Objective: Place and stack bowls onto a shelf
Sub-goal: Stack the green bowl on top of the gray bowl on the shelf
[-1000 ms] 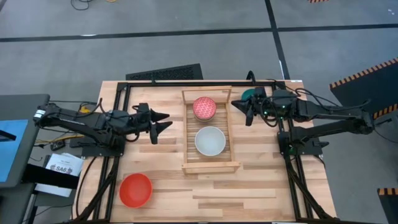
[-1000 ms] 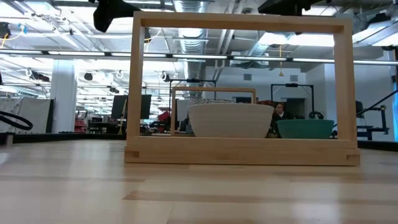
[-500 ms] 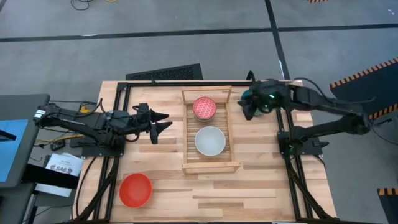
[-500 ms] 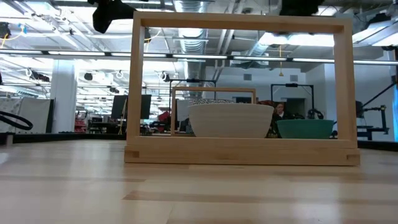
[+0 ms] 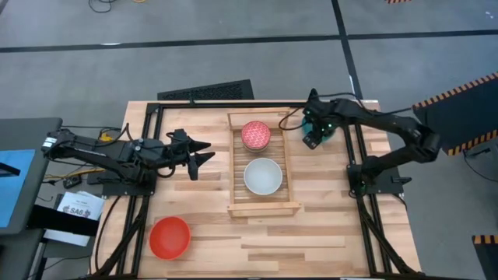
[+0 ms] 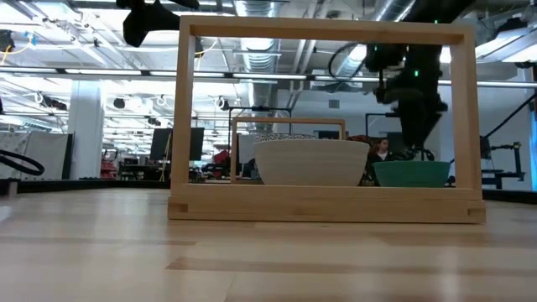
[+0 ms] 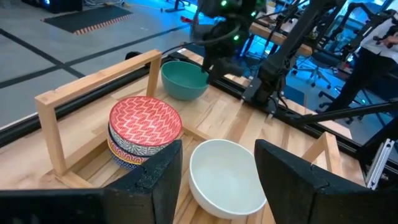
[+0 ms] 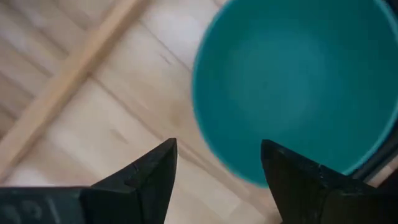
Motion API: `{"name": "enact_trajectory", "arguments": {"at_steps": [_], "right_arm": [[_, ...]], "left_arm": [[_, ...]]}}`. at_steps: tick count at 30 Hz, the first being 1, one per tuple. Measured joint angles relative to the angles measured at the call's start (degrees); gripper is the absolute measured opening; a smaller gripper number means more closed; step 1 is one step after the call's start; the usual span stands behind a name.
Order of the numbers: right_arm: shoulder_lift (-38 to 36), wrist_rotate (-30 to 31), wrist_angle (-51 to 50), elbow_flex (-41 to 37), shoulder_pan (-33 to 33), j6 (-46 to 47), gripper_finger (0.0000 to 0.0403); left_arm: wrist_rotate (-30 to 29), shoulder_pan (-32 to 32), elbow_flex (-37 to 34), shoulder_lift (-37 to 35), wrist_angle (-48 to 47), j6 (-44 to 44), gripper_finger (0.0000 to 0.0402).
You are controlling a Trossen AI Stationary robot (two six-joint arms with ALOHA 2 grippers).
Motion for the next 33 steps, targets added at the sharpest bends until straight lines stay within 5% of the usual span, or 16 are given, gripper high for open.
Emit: {"name": "enact_trajectory", "arguments": {"at_steps": [19,23,29,33], "right_arm": [[1.3,1.5,13.2,-10.8,-1.6,-2.8,0.0246],[1.3,3.9,13.2,-11.8,-1.6,-2.4,0.0193],[1.2,4.3,12.0,-12.3,-1.6,-1.7,0.0037],[-1.2,3.9,11.4,-12.1,-0.3,-1.7,0.0026]], "left_arm": [[-1.2,0.0,0.0,0.0,0.0,-0.1,0.0185],[-1.2,0.0,0.0,0.0,0.0,-0.1,0.0185],[-1.3,0.0,0.0,0.0,-0.1,-0.2,0.0185],[-1.1,0.0,0.0,0.0,-0.1,-0.2,0.0185]]}}
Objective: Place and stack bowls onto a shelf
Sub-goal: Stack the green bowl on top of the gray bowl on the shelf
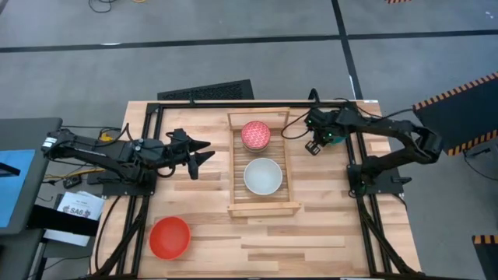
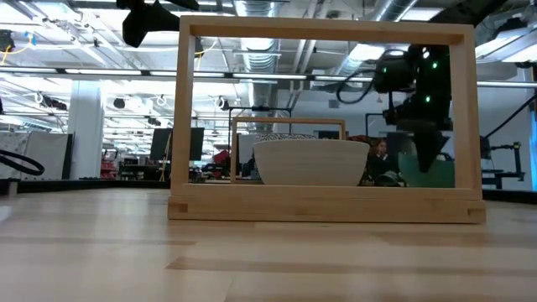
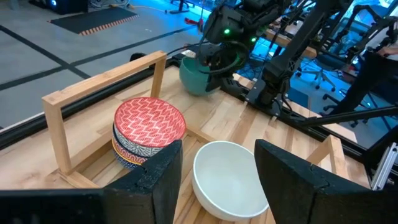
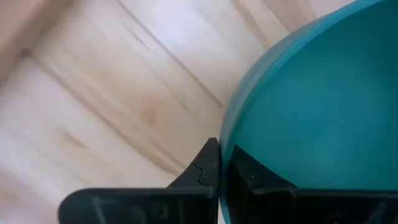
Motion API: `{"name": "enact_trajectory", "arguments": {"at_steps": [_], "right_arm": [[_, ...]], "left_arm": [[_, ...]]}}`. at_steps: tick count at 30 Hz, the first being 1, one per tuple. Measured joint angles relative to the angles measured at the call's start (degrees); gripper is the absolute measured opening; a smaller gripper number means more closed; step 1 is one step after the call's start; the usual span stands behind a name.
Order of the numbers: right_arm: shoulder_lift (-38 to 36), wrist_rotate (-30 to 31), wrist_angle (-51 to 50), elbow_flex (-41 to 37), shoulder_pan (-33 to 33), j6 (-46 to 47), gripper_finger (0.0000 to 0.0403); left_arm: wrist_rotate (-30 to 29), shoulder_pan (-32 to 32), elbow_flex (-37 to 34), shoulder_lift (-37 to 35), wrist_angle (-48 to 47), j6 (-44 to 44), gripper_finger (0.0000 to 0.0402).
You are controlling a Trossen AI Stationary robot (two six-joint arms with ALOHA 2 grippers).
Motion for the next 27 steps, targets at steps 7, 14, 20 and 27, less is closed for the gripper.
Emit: {"name": "enact_trajectory", "arguments": {"at_steps": [7,14,20,27], "right_arm": [[-8.8,0.1,-8.6,7.7,6.4,-0.6,0.0025],[-13.5,-7.3,-10.6,23.2,23.0,-6.8,0.0025],[-4.5,-7.4,-9.8,36.9,40.7,-18.4,0.0025],[11.9,-6.1,-12.0,45.9,48.0,-30.8,0.0026]], "left_arm": [[0.0,0.0,0.0,0.0,0.0,0.0,0.0185],[0.0,0.0,0.0,0.0,0.0,0.0,0.0185],[0.0,0.0,0.0,0.0,0.0,0.0,0.0185],[0.0,0.0,0.0,0.0,-0.4,0.0,0.0185]]}}
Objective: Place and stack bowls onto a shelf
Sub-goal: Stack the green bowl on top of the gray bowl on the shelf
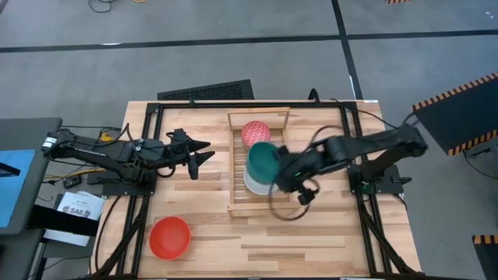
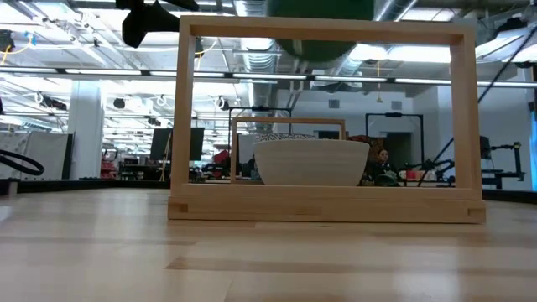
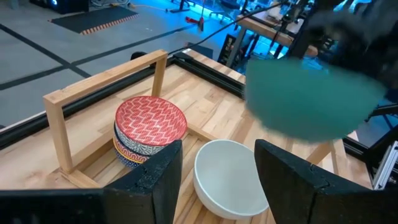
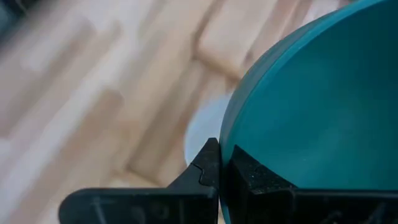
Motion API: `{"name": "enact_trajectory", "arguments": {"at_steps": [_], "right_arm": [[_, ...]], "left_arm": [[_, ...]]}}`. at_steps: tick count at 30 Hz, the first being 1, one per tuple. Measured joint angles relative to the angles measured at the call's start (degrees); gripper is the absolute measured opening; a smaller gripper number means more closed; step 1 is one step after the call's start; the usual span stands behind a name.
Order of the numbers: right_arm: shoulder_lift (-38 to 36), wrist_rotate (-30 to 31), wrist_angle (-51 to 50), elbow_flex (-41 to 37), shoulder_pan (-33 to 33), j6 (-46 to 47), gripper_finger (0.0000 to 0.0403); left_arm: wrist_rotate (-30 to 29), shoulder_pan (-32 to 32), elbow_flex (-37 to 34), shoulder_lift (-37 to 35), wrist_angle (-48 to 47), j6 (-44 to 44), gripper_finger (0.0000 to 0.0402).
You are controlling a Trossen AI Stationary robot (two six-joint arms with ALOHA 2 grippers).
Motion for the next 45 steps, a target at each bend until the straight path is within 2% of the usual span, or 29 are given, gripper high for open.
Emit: {"name": "enact_trajectory", "arguments": {"at_steps": [3,7,17,27,34,40,45], "right_arm": [[5.3,4.1,-5.5,0.6,-0.4,-2.7,0.0025],[10.0,4.1,-10.4,0.7,-3.0,-4.6,0.0025],[13.7,3.7,-11.7,0.8,-4.3,-30.3,0.0025],[19.7,7.8,-13.4,0.7,-4.7,-43.5,0.0025],[21.6,7.7,-12.2,0.7,-5.2,-43.9,0.0025],[21.6,3.5,-12.4,0.7,-5.9,-43.8,0.0026],[21.5,2.8,-9.9,0.7,-6.5,-41.5,0.0082]], "left_arm": [[0.0,0.0,0.0,0.0,0.0,0.0,0.0185],[0.0,0.0,0.0,0.0,0.0,0.0,0.0185],[0.1,0.0,0.0,0.0,-0.2,-1.0,0.0185],[0.1,0.0,0.0,0.0,-0.2,-1.5,0.0185],[0.1,0.0,0.0,0.0,-0.3,-1.5,0.0185],[0.0,0.0,0.0,0.0,-0.3,-1.5,0.0185],[0.0,0.0,0.0,0.0,-0.3,-1.5,0.0185]]}}
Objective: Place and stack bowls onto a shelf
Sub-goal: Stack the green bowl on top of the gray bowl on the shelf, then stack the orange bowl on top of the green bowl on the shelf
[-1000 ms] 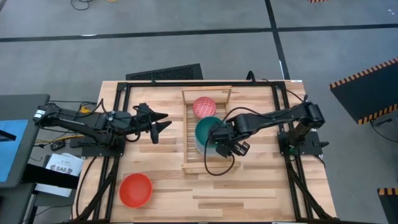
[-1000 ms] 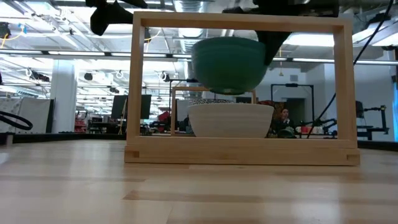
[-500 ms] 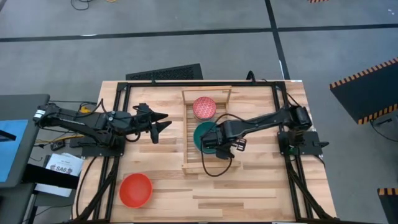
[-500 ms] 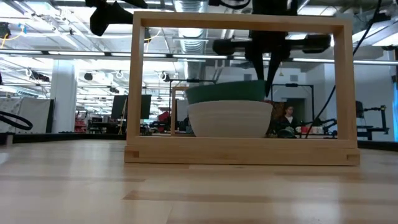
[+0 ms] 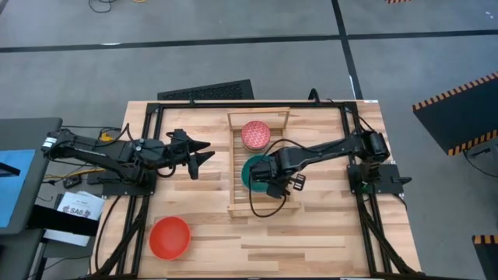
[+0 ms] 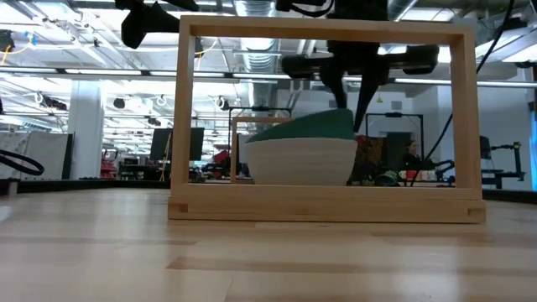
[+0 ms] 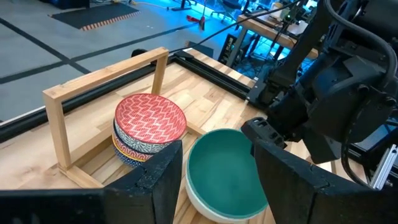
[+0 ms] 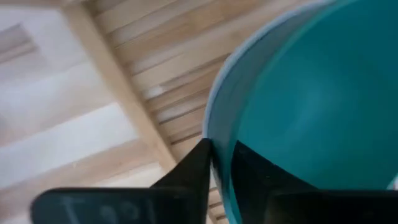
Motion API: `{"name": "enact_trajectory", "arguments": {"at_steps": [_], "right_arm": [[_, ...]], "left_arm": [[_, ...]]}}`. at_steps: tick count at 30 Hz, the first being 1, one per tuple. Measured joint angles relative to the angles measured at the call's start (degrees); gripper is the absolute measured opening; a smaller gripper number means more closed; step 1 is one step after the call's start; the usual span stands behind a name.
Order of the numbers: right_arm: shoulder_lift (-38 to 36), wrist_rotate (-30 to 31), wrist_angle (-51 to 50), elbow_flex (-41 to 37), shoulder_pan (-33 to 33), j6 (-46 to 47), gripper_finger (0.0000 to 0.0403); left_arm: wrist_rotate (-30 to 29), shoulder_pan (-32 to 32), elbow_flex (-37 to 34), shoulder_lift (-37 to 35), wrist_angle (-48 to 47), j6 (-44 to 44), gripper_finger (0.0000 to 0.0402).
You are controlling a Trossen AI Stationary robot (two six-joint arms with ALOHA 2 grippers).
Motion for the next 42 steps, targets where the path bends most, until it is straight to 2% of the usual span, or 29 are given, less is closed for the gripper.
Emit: {"name": "enact_trajectory", "arguments": {"at_steps": [5,12,17,24,26,28,30,32,36,42], "right_arm": [[0.0,0.0,0.7,0.0,-0.1,2.2,0.0118],[-1.0,1.6,-0.3,0.0,0.0,2.5,0.0130],[-2.7,2.1,-2.6,0.1,0.0,3.3,0.0119],[-7.0,1.8,-5.2,0.0,-0.7,11.4,0.0081],[-8.5,1.7,-5.5,0.0,-1.1,15.5,0.0055],[-10.5,-2.2,-6.4,0.0,-2.6,23.2,0.0022],[-12.7,-8.6,-5.4,-1.3,-5.2,32.4,0.0016],[-15.9,-12.1,-1.9,-5.2,-7.2,38.9,0.0018],[-24.5,-12.9,9.3,-16.4,-8.6,48.2,0.0017],[-37.6,-11.6,31.0,-31.7,-6.5,68.9,0.0017]], "left_arm": [[-0.1,0.0,0.0,0.0,0.0,0.0,0.0185],[-0.1,0.0,0.0,0.0,0.0,0.8,0.0185],[-0.1,0.0,0.0,0.0,0.0,0.8,0.0185],[0.0,0.0,0.0,0.0,-0.5,0.8,0.0185],[0.3,0.0,0.0,0.0,-1.1,0.5,0.0185],[1.4,0.0,0.0,0.0,-1.3,-0.1,0.0185],[3.1,0.0,0.0,-0.2,-1.4,-0.5,0.0185],[4.4,0.0,0.0,-0.3,-1.2,-0.6,0.0185],[7.4,0.0,0.0,-0.3,-0.9,0.4,0.0185],[12.3,0.0,-0.1,-0.3,0.8,4.2,0.0185]]}}
